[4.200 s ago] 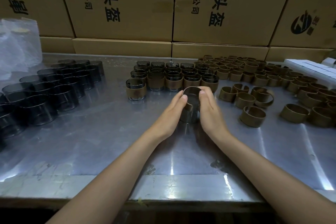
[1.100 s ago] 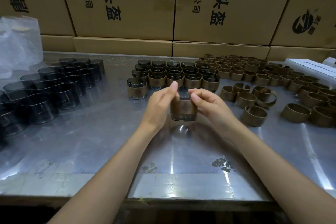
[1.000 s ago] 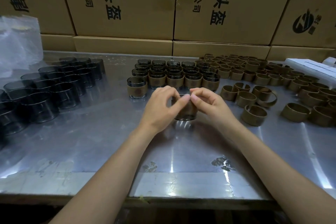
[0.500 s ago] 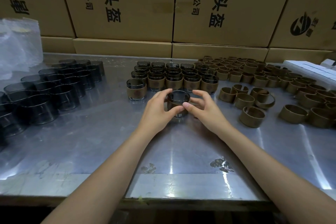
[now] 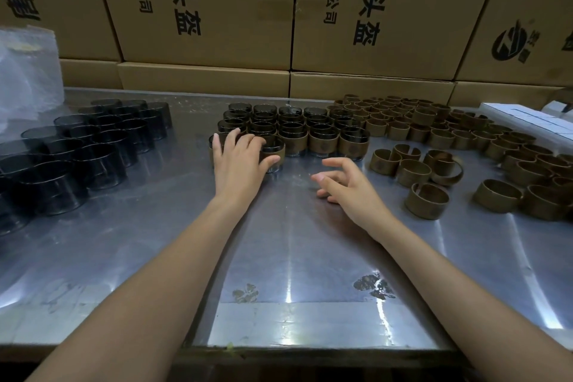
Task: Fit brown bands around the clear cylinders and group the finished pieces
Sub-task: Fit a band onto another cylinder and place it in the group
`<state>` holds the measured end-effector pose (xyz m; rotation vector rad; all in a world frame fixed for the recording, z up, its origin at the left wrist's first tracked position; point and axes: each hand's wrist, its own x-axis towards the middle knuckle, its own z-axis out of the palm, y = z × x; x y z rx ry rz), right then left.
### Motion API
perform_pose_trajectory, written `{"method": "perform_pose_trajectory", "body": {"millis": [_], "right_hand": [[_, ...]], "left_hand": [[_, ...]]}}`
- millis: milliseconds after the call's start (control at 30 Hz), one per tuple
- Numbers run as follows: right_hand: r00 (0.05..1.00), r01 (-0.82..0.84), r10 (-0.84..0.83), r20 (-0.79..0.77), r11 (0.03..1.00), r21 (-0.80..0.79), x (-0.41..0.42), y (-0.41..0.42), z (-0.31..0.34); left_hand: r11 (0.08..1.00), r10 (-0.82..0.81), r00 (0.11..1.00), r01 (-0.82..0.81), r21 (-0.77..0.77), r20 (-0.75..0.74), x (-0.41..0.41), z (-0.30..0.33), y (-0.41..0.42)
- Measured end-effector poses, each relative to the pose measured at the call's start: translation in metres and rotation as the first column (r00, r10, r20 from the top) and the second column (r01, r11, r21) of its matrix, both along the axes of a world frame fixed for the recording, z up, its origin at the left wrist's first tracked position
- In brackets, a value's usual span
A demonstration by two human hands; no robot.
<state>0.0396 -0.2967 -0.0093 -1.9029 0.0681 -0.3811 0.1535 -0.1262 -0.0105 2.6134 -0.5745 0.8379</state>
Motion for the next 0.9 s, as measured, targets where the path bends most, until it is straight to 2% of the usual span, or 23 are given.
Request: {"method": "perform_pose_trajectory", "body": {"millis": [233,433,667,900], "right_hand": [[1.0,-0.011,0.011,-0.004,1.0,0.007,-0.001,0.001,0.001],[1.0,-0.011,0.011,-0.01,1.0,0.014,0.0,0.0,0.001],[1.0,0.0,0.0,-0.024,1.0,0.025,-0.002,0.0,0.004],[1.0,0.025,-0.024,-0.02,0.999,0.038,-0.006,0.0,0.009]], "left_hand": [[0.997,0.062,0.994,-0.066,-0.041,-0.093,0.004,0.002,-0.002],[0.993,-0.049,0.999,0.046,-0.11,-0.023,0.004,-0.001,0.0],[0.992,-0.064,0.998,0.062,-0.113,-0.016,0.002,-0.003,-0.001],[0.997,-0.055,0.998,0.055,-0.05,0.002,-0.022,-0.002,0.008]]}}
